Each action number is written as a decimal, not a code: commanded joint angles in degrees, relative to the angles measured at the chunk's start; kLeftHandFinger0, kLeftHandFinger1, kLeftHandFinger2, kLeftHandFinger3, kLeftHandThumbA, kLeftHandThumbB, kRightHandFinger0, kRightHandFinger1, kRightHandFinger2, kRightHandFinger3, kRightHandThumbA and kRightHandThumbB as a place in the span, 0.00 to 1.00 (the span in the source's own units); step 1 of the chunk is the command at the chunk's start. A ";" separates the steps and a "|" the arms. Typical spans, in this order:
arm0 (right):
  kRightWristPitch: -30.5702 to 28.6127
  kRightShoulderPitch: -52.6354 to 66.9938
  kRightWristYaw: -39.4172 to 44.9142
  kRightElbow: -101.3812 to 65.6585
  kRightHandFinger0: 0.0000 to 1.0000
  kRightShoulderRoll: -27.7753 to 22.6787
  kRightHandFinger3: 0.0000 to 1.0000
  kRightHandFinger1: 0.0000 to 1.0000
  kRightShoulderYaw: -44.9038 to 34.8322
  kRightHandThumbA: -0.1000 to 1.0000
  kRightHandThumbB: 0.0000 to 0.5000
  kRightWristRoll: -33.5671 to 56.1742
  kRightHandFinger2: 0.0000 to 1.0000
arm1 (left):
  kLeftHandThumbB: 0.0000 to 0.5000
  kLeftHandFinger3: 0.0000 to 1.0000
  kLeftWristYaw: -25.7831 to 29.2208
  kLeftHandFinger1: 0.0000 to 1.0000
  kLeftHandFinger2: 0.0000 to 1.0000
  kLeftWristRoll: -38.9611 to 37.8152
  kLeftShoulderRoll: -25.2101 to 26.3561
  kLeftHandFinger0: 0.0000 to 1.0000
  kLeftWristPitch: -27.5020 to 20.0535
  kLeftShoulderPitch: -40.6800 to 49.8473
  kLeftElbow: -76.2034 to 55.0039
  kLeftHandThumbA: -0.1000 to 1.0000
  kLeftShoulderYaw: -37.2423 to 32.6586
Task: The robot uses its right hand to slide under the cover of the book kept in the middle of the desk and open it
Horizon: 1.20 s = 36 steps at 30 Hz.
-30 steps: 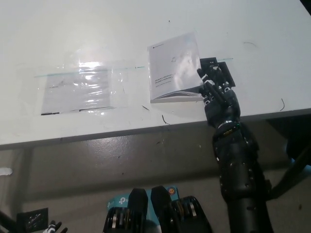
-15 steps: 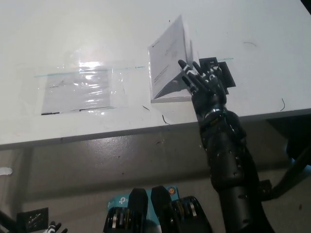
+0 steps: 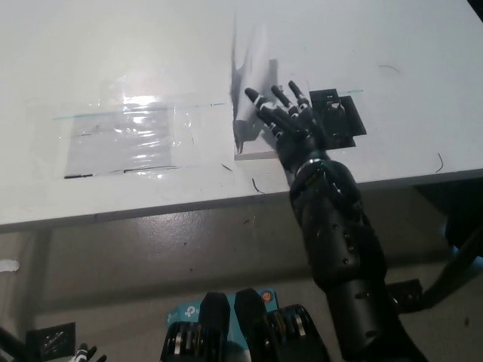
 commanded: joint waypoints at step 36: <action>-4.01 -21.61 14.05 21.44 0.73 -9.01 0.98 0.79 31.00 1.00 0.53 -30.43 0.78 | 0.41 0.73 2.36 0.67 0.70 3.26 1.76 0.65 -0.57 -2.44 -1.50 0.84 -4.31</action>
